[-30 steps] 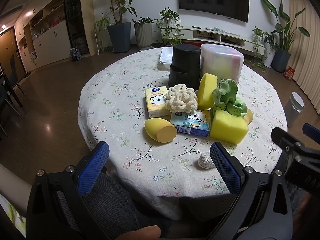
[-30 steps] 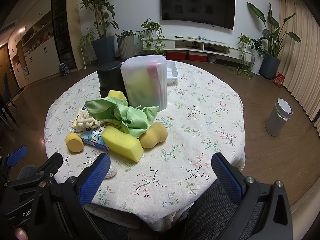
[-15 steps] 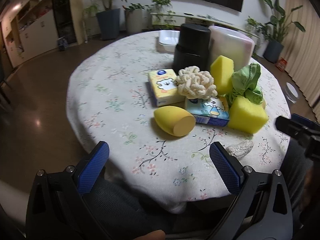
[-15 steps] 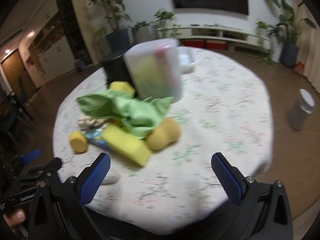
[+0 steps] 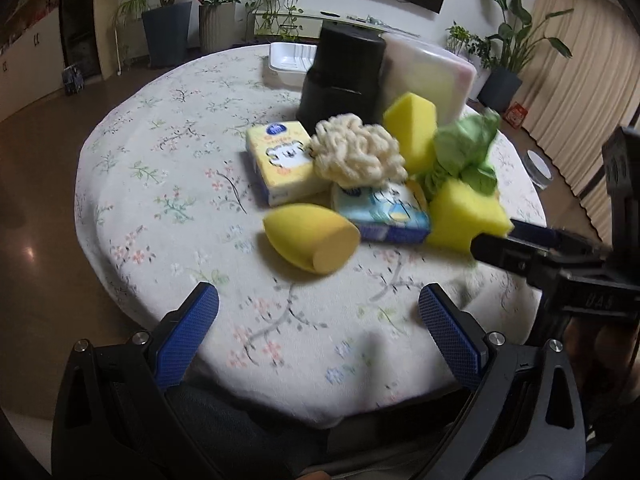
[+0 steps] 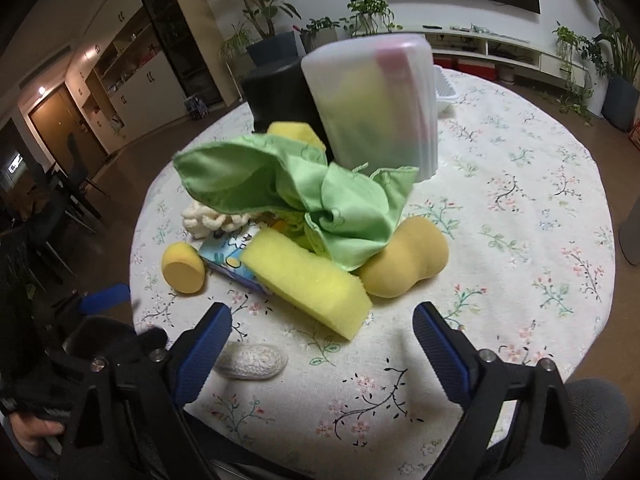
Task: Organize soft objects
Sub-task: 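Grasp the yellow egg sponge with the left tool while the right grasps the yellow rectangular sponge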
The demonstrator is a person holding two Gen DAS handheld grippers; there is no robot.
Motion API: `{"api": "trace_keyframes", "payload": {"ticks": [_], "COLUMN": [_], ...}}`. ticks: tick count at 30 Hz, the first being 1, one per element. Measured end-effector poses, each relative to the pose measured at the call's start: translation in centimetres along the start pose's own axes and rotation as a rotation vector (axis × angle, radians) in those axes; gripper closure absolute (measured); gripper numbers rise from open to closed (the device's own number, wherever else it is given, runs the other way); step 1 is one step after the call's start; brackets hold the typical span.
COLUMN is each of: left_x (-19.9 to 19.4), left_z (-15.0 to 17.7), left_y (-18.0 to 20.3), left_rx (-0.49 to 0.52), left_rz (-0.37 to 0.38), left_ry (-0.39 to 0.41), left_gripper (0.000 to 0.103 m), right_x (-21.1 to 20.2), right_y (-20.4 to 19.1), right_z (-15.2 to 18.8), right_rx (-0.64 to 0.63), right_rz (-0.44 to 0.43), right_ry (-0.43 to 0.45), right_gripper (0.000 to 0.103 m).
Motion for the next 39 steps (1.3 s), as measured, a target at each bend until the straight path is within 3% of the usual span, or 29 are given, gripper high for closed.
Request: {"api": "trace_keyframes", "payload": {"ticks": [6,13,21,25,29,33,39], "left_x": [1.7,3.1,4.8,4.7,4.3,4.0,3.5], "left_z": [-0.9,-1.9,-2.9,-3.3,-3.4,-3.2,-3.0], "left_y": [-0.1,0.2,-0.8,-1.3,-0.7,-0.4,-0.6], "left_rx": [0.028,0.056,0.074,0.066,0.087,0.084,0.05], "left_rz": [-0.009,0.015,-0.054,-0.08,-0.04,-0.035,0.006], "left_ry": [-0.051,-0.096,-0.128,-0.105,-0.079,-0.067,-0.052], "left_gripper": [0.002,0.002,0.004,0.021,0.047,0.052,0.056], "right_x": [1.2,1.2,1.2,1.4,1.5,1.2,0.6], "right_y": [0.4,-0.1,-0.9,-0.8,-0.6,-0.2,-0.2], "right_z": [-0.7,-1.5,-1.3,-1.4,-1.3,-1.4,-1.6], "right_rx": [0.007,-0.022,-0.092,-0.12,-0.144,-0.129,-0.127], "right_rz": [-0.033,-0.032,0.006,0.025,0.045,0.023,0.006], "right_ry": [-0.021,0.0,0.018,0.024,0.028,0.036,0.052], "right_gripper": [0.019,0.018,0.022,0.031,0.048,0.06,0.069]}}
Point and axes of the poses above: each gripper's, at about its wrist camera, not at the fingertips, and x roughly the way its jaws point, y to its right, z to its underside, the point moved 8 cm from there along x, roughly the way its jaws point, and after that the axes turned 11 degrees about -y, right-handed, at the moved point
